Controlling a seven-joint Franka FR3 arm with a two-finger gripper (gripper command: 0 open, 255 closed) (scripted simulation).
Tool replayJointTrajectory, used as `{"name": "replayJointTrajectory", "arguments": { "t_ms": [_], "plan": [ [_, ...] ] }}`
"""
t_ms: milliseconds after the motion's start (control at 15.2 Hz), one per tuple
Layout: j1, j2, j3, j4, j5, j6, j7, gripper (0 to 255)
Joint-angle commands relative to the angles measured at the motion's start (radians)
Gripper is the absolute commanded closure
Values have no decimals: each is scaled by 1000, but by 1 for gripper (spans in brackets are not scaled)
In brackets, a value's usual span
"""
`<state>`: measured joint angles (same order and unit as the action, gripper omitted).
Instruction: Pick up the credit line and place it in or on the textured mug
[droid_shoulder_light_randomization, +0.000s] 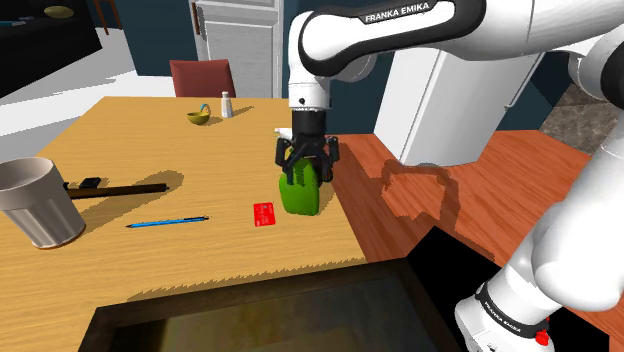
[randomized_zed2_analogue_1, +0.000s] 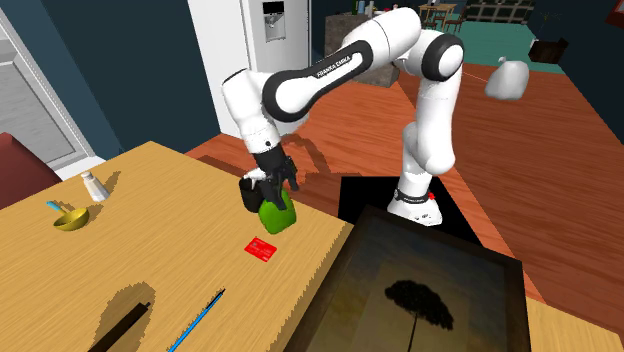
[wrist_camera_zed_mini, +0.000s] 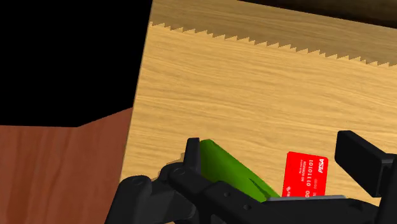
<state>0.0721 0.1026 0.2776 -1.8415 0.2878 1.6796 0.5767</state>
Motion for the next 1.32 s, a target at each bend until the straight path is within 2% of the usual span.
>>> {"name": "replayJointTrajectory", "arguments": {
  "t_ms": [0,594,1056,1254],
  "plan": [
    [14,116,7,52,0,0,58,0],
    [81,520,-3,458,8,-64,265,0],
    [93,502,2,348,18,32,253,0],
    [95,502,3,340,19,40,252,0]
  ]
}}
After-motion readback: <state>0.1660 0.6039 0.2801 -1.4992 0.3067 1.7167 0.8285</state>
